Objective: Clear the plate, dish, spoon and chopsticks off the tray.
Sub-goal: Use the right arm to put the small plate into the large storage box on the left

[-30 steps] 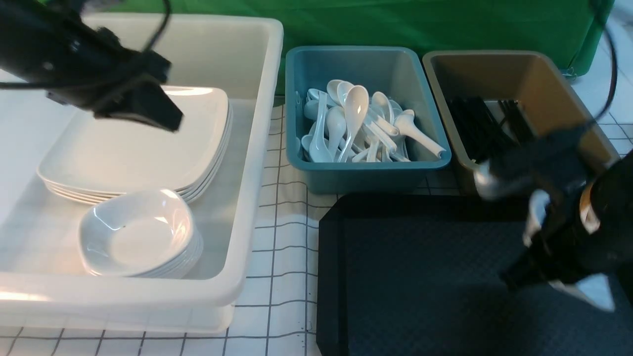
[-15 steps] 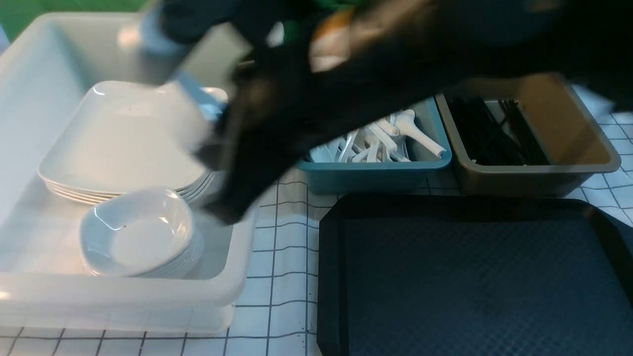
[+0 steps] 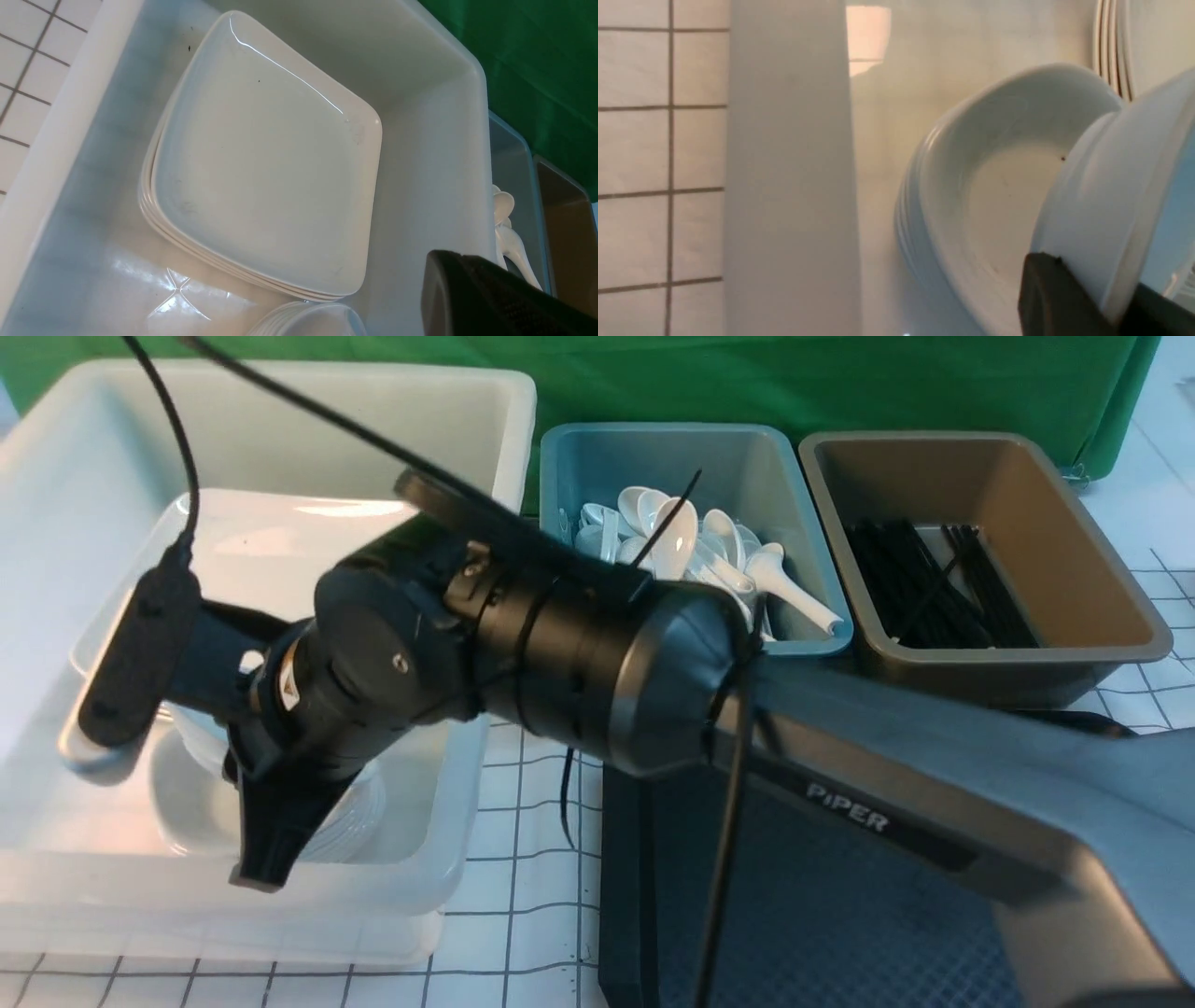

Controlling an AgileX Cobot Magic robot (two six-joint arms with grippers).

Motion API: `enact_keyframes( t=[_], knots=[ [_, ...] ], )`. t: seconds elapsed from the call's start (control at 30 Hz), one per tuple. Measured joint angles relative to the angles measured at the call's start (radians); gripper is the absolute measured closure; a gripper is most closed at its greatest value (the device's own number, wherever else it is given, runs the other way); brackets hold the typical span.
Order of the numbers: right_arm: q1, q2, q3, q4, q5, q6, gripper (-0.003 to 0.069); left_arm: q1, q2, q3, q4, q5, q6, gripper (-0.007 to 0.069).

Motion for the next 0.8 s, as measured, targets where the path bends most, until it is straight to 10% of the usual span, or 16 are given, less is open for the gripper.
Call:
enact_keyframes(
  t=[0.2, 0.53, 0.8],
  knots=[
    [0.0, 0.003, -0.001, 0.0, -0.02, 0.024, 0.0562, 0.0, 0.0, 0.0, 0.0, 0.0, 0.003, 0.062],
    [0.033, -0.009, -0.001, 0.0, -0.014, 0.101, 0.027, 0.0, 0.0, 0.0, 0.0, 0.0, 0.01, 0.062],
    [0.039, -0.132, -0.001, 0.0, 0.091, 0.129, 0.0256, 0.0, 0.0, 0.0, 0.0, 0.0, 0.023, 0.062]
  ],
)
